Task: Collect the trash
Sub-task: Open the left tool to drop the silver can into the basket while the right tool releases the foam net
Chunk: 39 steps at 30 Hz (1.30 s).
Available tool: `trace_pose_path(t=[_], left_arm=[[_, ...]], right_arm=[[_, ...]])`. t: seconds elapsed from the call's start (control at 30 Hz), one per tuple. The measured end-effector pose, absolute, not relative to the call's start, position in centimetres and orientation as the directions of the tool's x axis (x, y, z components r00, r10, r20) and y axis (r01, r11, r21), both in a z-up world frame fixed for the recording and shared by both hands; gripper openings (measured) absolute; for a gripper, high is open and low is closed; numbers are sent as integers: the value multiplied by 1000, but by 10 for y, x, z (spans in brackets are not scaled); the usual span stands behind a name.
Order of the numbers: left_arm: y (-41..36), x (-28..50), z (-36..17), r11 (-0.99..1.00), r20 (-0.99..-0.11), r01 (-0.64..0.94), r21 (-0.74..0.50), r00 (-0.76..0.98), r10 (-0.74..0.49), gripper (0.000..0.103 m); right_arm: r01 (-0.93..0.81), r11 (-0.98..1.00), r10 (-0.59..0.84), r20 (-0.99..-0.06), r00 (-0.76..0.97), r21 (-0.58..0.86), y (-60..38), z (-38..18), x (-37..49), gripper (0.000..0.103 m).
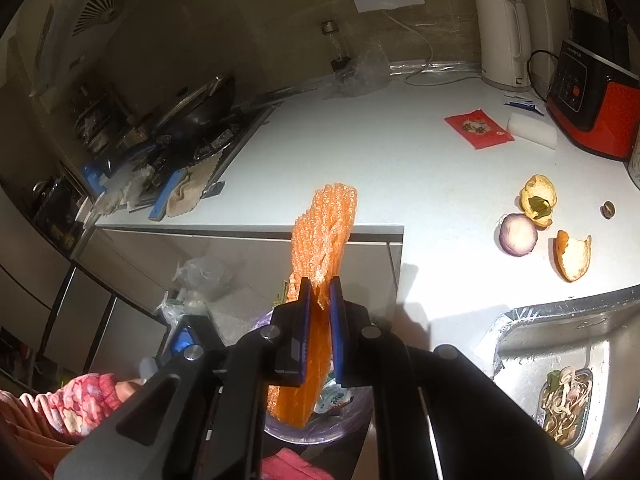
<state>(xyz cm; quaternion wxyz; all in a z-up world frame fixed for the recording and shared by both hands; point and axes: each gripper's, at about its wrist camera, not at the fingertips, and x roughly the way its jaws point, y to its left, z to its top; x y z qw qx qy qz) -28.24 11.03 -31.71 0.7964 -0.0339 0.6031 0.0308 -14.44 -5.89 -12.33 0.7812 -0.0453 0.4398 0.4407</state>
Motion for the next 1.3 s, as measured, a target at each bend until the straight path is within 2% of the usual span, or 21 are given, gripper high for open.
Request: trace_pose_path(t=[0.13,0.33,0.7,0.93,0.97,1.0,1.07,1.13,1.2,1.3], left_arm=[[106,-292,-253,994,-916,-101,37,395,74,94],[98,-306,-198,991,-873,-109,71,474,115,95],[114,-335,-193,980,-873,-186,70,464,151,95],[123,-344,-201,974,-881,-218,61,447,156,95],[124,-346,-201,973,-881,-223,60,447,157,95],[126,-347,-201,972,-881,-228,60,446,159,95],[128,-349,-200,971,-881,-235,54,447,157,95],[131,-350,-199,968,-881,-244,52,446,159,95],[134,-349,-197,967,-879,-250,45,450,157,95],[138,-347,-191,966,-874,-255,42,460,159,95]], right_arm=[[-729,594,628,-763,157,340,-45,-154,-148,10],[-743,570,567,-822,47,351,-19,-212,-167,10],[-771,555,399,-913,-84,314,28,-297,-202,10],[-822,536,294,-955,-35,195,56,-323,-219,12],[-826,531,288,-957,-32,187,58,-324,-222,18],[-829,528,285,-958,-30,184,61,-325,-223,34],[-836,523,285,-959,-12,165,60,-324,-227,56],[-846,511,283,-959,-4,154,61,-321,-230,59],[-845,513,290,-957,1,154,62,-318,-229,68],[-842,519,302,-953,17,149,60,-310,-226,73]])
